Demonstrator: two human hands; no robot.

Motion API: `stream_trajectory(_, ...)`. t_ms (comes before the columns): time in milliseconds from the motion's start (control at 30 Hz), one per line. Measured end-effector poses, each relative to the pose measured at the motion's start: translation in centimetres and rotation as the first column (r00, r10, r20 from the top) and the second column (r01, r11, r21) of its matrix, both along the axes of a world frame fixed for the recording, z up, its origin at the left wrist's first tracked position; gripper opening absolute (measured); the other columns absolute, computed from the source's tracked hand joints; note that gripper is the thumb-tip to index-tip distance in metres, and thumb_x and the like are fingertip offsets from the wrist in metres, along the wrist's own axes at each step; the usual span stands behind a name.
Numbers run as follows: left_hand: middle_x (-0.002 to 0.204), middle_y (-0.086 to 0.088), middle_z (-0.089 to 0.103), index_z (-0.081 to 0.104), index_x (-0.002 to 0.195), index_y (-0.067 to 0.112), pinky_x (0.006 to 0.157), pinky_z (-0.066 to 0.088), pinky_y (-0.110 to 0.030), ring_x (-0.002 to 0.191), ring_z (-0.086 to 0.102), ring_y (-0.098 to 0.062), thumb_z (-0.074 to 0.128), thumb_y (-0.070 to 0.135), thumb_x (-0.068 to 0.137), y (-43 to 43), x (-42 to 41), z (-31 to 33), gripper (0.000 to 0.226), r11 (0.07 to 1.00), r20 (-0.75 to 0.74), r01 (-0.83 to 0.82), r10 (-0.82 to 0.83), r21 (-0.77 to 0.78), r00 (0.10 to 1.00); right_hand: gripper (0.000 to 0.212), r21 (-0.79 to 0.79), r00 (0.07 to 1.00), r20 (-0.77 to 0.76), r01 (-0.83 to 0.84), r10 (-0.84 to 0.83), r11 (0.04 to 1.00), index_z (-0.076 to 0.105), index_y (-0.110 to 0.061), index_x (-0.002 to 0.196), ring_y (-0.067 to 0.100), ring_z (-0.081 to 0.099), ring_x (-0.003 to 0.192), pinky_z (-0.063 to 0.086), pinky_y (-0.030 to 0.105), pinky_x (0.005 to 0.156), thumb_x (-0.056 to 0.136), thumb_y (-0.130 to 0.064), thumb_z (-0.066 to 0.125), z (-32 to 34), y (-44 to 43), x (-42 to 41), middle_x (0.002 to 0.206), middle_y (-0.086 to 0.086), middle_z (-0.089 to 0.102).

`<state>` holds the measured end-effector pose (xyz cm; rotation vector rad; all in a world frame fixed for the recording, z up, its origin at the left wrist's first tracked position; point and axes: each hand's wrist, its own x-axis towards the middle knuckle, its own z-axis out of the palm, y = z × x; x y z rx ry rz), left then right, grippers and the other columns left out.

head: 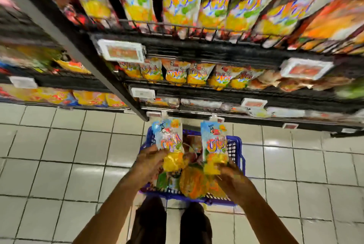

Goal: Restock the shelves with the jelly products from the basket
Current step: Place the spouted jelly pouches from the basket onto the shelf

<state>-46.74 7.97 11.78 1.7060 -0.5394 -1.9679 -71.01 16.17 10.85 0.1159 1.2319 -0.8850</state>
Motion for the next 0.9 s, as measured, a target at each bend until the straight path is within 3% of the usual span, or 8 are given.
stream_trajectory(100,0.061,0.008,0.07,0.062,0.115,-0.006,0.058,0.051,-0.014,0.056,0.064,0.0,0.057,-0.015,0.086,-3.2,-1.3,8.4,0.031,0.948,0.09,0.203,-0.187,-0.244,0.978,0.028,-0.224,0.995,0.101,0.04,-0.018,0.974,0.081,-0.019,0.081,0.023,0.072,0.063,0.058,0.031,0.053,0.061,-0.002,0.072,8.7,-2.0,-0.2,0.076,0.011,0.075)
stream_trajectory(233,0.053,0.015,0.062,0.063,0.103,0.009,0.05,0.042,-0.008,0.051,0.055,0.008,0.056,-0.011,0.089,-6.6,-2.8,20.0,0.025,0.851,0.142,0.325,-0.293,-0.413,0.946,0.04,-0.436,0.997,-0.02,-0.075,0.074,0.897,0.075,-0.017,0.09,0.024,0.066,0.057,0.054,0.031,0.055,0.053,-0.01,0.089,19.1,-4.2,-0.5,0.075,0.012,0.071)
stream_trajectory(333,0.072,-0.007,0.059,0.068,0.097,0.013,0.051,0.04,-0.021,0.056,0.051,-0.013,0.057,-0.003,0.091,-7.9,-2.9,28.3,0.021,0.826,0.097,0.299,-0.288,-0.479,0.953,0.069,-0.503,0.99,-0.11,0.025,-0.093,0.864,0.065,-0.024,0.115,0.019,0.072,0.075,0.059,0.03,0.065,0.054,0.005,0.075,26.1,-5.6,-1.0,0.096,0.006,0.075)
stream_trajectory(400,0.086,-0.008,0.07,0.069,0.104,0.01,0.061,0.05,-0.025,0.069,0.062,-0.018,0.057,-0.002,0.09,-8.7,-3.0,33.2,0.023,0.802,0.047,0.276,-0.297,-0.53,0.954,0.07,-0.599,0.978,-0.155,0.021,-0.141,0.801,0.058,-0.023,0.126,0.022,0.07,0.088,0.057,0.03,0.073,0.063,0.007,0.069,30.5,-6.6,-1.0,0.11,0.007,0.073)
stream_trajectory(533,0.095,-0.003,0.077,0.069,0.104,0.013,0.068,0.055,-0.02,0.081,0.072,-0.009,0.065,-0.002,0.084,-9.9,-2.8,43.9,0.025,0.667,0.01,0.223,-0.307,-0.711,0.952,0.058,-0.723,0.958,-0.206,-0.012,-0.199,0.69,0.06,-0.024,0.125,0.019,0.072,0.092,0.06,0.032,0.07,0.071,-0.007,0.069,40.4,-8.4,-0.9,0.115,0.01,0.071)
stream_trajectory(700,0.095,0.0,0.077,0.075,0.093,0.02,0.066,0.054,-0.016,0.083,0.073,-0.008,0.064,-0.006,0.085,-10.9,-1.6,54.7,0.029,0.463,0.028,0.119,-0.199,-0.878,0.98,0.058,-0.857,0.88,-0.298,-0.076,-0.371,0.509,0.06,-0.03,0.124,0.023,0.07,0.098,0.056,0.042,0.084,0.069,-0.019,0.075,51.5,-9.7,-2.0,0.116,0.013,0.07)
stream_trajectory(833,0.099,0.002,0.077,0.073,0.098,0.018,0.07,0.055,-0.017,0.089,0.072,-0.009,0.076,0.007,0.077,-11.8,-1.2,62.3,0.024,0.279,0.018,0.055,-0.132,-0.959,0.991,0.05,-0.941,0.773,-0.295,-0.132,-0.561,0.313,0.067,-0.051,0.102,0.006,0.071,0.091,0.058,0.022,0.07,0.065,-0.019,0.074,60.6,-10.6,-2.7,0.101,-0.007,0.076)
stream_trajectory(900,0.098,0.001,0.077,0.073,0.098,0.018,0.074,0.057,-0.023,0.089,0.072,-0.012,0.073,0.007,0.079,-12.2,-1.2,65.5,0.022,0.214,0.024,0.049,-0.117,-0.976,0.993,0.057,-0.969,0.747,-0.235,-0.127,-0.621,0.214,0.063,-0.049,0.111,0.007,0.068,0.1,0.057,0.019,0.072,0.062,-0.023,0.076,64.8,-11.0,-3.4,0.106,-0.004,0.074)
